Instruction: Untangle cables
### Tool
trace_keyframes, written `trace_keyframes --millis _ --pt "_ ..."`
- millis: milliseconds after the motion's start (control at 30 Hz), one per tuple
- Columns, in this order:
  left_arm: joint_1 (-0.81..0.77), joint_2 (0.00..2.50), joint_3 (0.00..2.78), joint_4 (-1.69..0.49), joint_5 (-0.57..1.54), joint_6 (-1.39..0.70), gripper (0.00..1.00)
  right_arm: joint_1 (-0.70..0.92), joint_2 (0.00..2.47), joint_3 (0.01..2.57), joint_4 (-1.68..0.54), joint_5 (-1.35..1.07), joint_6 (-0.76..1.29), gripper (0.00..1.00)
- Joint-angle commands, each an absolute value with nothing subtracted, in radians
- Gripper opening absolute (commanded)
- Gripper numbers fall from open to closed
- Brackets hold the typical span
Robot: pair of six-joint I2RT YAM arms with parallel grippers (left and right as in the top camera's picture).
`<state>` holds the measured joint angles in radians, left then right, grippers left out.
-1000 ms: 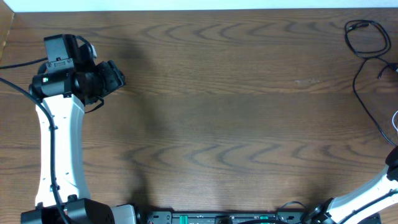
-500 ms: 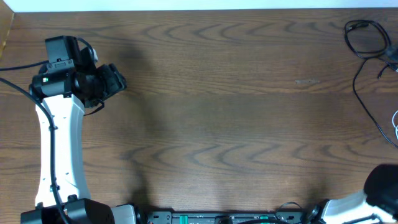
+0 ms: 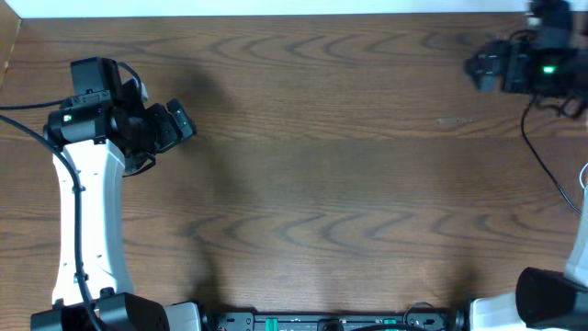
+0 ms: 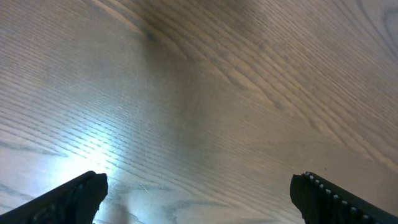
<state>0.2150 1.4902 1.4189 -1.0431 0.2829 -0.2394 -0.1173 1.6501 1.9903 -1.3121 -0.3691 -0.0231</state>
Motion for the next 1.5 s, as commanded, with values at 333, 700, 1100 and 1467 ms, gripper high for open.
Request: trace_keyframes --millis 333,700,1100,1467 --pt "0.217 1.496 1.411 -1.047 0.276 -0.241 0.99 0.226 1.552 1.996 -1.207 -0.365 -0.038 0.99" --pt "0.217 1.496 1.411 -1.046 0.276 -0.241 0.99 0.237 1.446 1.996 -1.290 -0.424 -0.031 0.99" --pt "0.217 1.496 1.411 -1.047 0.276 -0.241 0.99 0.224 1.440 1.995 -1.302 -0.225 -0.031 0.99" --pt "0.217 1.496 1.411 -1.047 0.276 -0.241 1.00 0.162 1.381 1.868 -1.193 -0.088 -0.031 0.99"
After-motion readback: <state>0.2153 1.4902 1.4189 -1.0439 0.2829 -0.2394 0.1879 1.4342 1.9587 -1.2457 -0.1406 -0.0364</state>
